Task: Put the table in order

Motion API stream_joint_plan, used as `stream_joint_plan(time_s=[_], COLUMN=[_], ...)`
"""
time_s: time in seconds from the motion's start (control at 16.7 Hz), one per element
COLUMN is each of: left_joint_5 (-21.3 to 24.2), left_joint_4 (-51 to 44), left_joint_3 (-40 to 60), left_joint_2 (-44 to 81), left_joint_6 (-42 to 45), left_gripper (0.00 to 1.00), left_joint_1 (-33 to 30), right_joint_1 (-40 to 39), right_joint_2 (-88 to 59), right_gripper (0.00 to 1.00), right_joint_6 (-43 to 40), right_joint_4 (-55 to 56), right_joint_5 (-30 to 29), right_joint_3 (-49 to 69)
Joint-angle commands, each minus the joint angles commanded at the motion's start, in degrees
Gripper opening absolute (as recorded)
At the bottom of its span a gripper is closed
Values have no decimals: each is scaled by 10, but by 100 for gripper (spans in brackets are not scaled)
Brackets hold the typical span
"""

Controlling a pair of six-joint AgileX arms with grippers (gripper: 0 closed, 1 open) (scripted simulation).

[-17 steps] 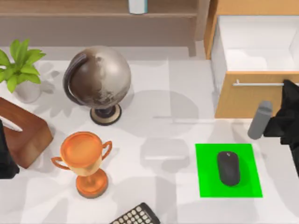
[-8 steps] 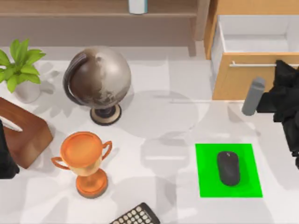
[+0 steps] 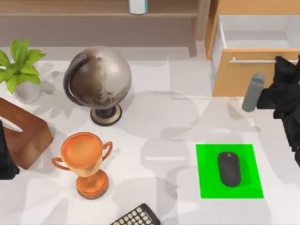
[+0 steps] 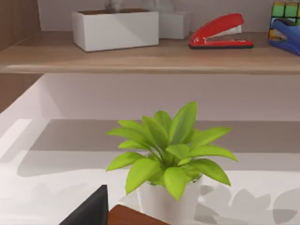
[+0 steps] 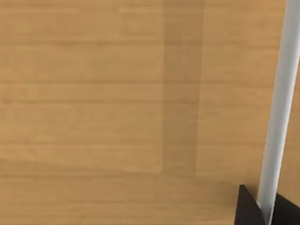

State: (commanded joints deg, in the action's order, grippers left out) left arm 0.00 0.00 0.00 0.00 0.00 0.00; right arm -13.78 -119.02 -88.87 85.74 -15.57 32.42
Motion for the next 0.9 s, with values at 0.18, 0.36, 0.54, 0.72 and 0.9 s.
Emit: stream_joint_plan(time_s=[0.18, 0.36, 0.54, 0.72, 0.9], left_joint_5=[0, 0, 0, 0, 0], left_joint_4=[0, 0, 0, 0, 0], left_joint_3=[0, 0, 0, 0, 0], left_joint_2=[0, 0, 0, 0, 0], left_joint_6=[0, 0, 0, 0, 0], left_gripper=[100, 100, 100, 100, 100], left_joint_1=[0, 0, 0, 0, 0], right_joint_1=[7, 17, 24, 25, 24], right_joint_2=[-19, -40, -56, -57, -58], right_gripper=[0, 0, 0, 0, 0], right_joint_6=[-1, -1, -1, -1, 1], right_joint_4=[-27, -59, -84, -85, -89], right_joint_5=[8, 18, 25, 25, 24], right_joint_3=[46, 106, 143, 145, 151])
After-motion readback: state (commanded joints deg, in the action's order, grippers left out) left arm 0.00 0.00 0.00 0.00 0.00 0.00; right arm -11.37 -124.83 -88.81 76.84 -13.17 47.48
